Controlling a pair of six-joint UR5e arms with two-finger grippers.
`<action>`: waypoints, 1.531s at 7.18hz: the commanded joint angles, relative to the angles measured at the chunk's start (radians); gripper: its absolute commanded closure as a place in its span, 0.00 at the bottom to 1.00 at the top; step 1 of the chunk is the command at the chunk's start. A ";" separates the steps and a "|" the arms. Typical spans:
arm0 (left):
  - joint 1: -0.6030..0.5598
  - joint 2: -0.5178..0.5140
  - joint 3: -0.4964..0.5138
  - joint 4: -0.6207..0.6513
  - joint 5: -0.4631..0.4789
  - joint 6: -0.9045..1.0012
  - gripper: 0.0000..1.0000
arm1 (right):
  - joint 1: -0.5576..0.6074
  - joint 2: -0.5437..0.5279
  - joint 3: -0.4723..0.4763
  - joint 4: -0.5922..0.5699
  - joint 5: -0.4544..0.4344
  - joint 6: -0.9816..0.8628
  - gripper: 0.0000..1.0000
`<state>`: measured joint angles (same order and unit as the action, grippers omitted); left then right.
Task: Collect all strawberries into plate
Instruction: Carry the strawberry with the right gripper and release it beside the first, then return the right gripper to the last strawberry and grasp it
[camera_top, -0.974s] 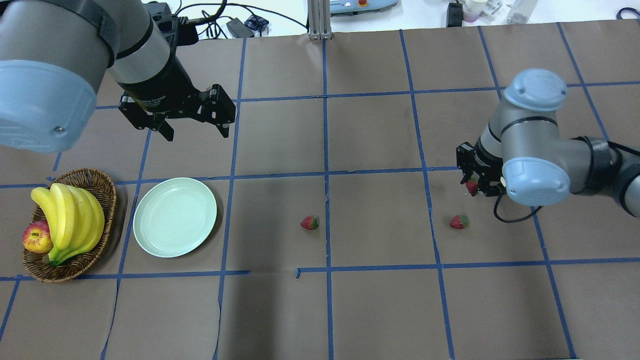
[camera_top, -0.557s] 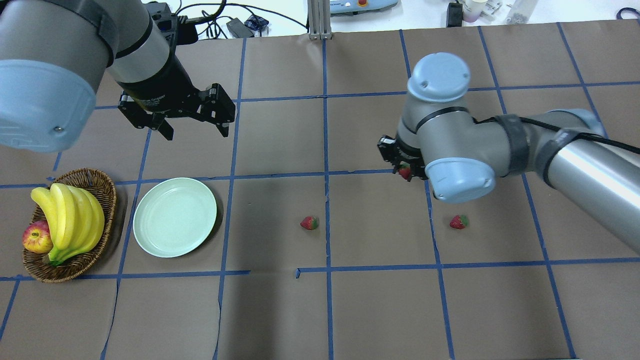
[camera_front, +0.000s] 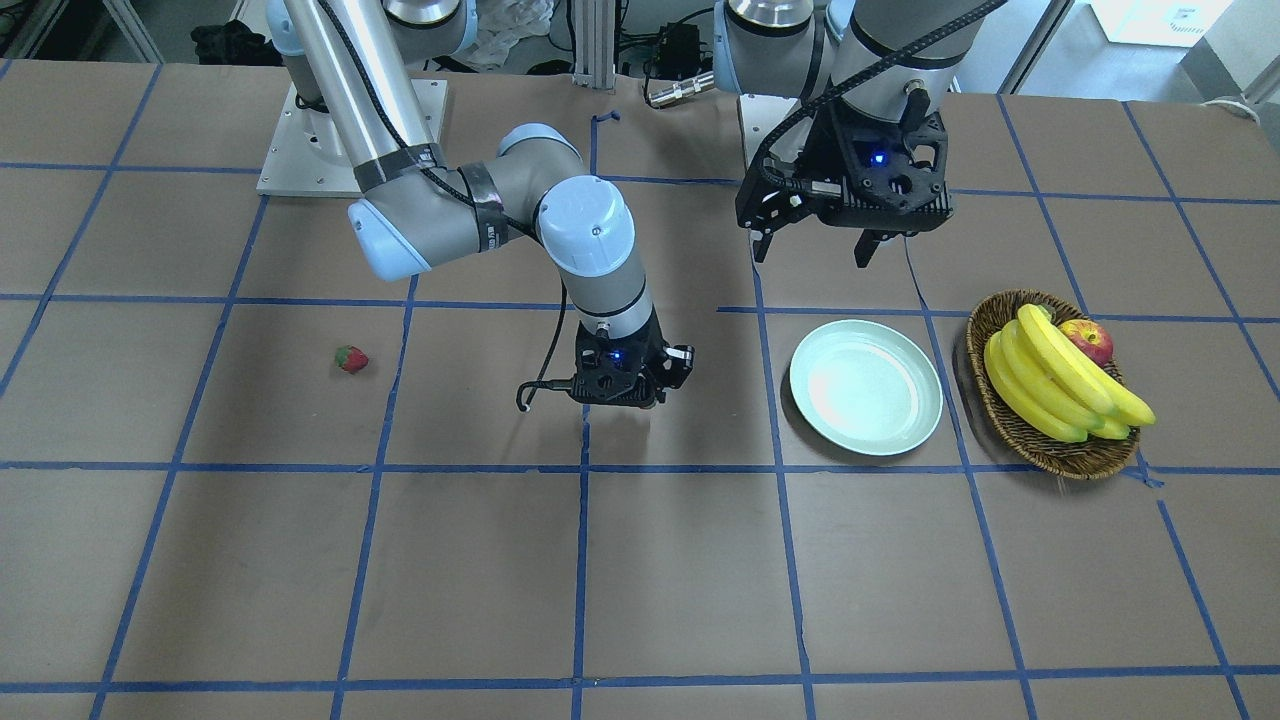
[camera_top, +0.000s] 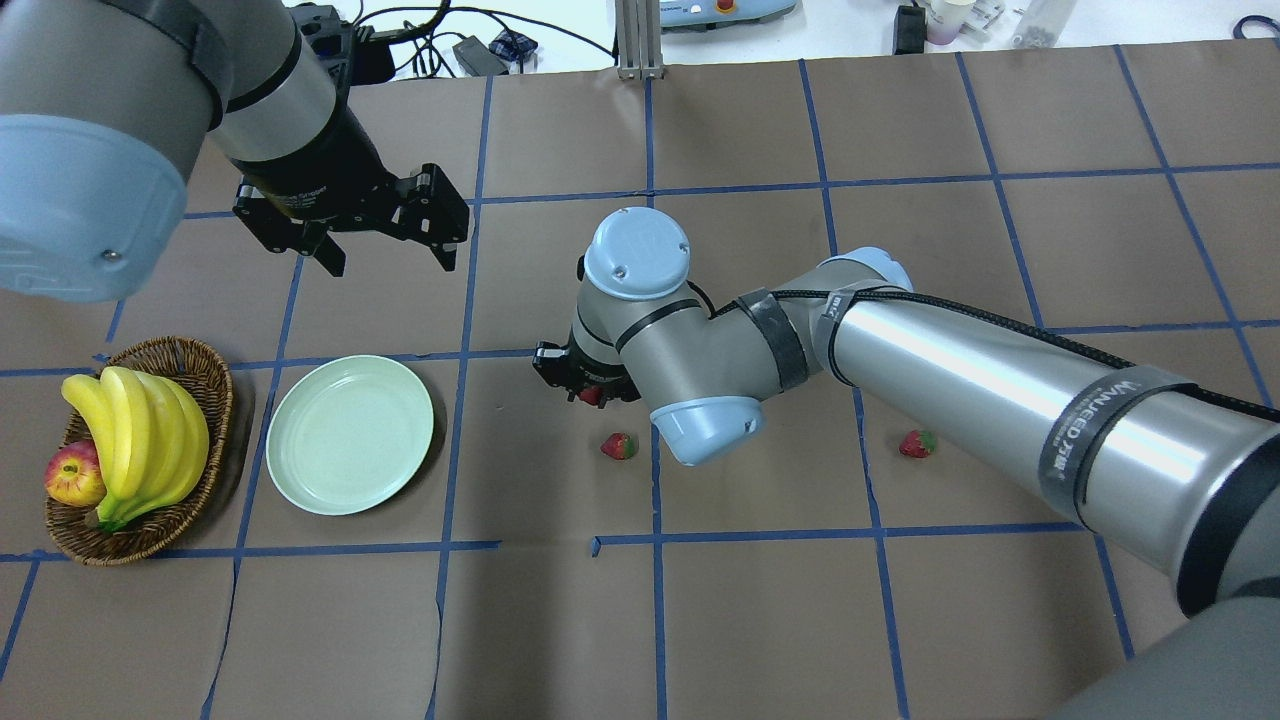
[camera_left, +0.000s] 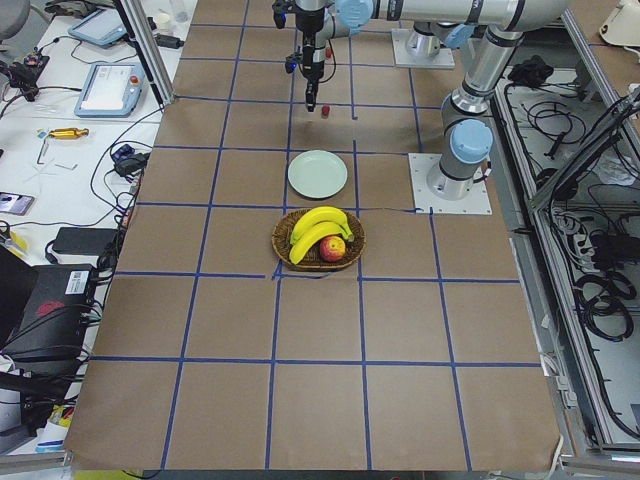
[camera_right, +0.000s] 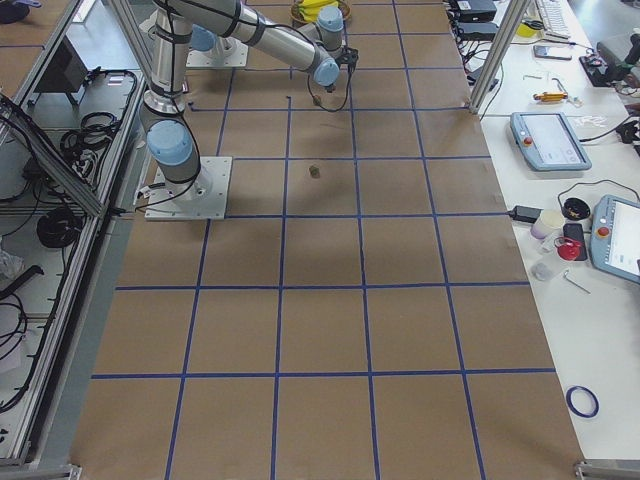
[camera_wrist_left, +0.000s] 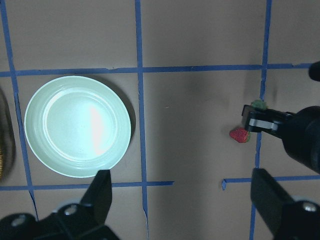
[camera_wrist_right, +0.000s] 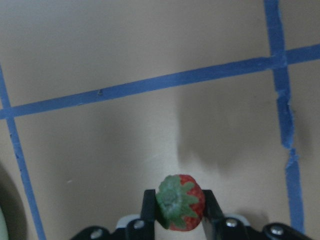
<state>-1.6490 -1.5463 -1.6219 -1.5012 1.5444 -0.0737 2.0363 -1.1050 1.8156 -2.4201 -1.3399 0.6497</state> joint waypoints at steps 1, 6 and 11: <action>0.000 0.000 -0.001 -0.001 -0.001 0.000 0.00 | 0.002 0.028 -0.001 -0.004 0.083 -0.001 0.60; 0.000 0.000 -0.003 0.001 0.000 -0.001 0.00 | -0.033 -0.043 -0.001 0.056 -0.111 -0.025 0.00; 0.000 0.000 -0.010 0.001 -0.001 -0.011 0.00 | -0.537 -0.195 0.052 0.628 -0.340 -0.012 0.00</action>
<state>-1.6490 -1.5463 -1.6315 -1.5002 1.5437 -0.0840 1.6064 -1.2578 1.8336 -1.8918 -1.6740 0.6191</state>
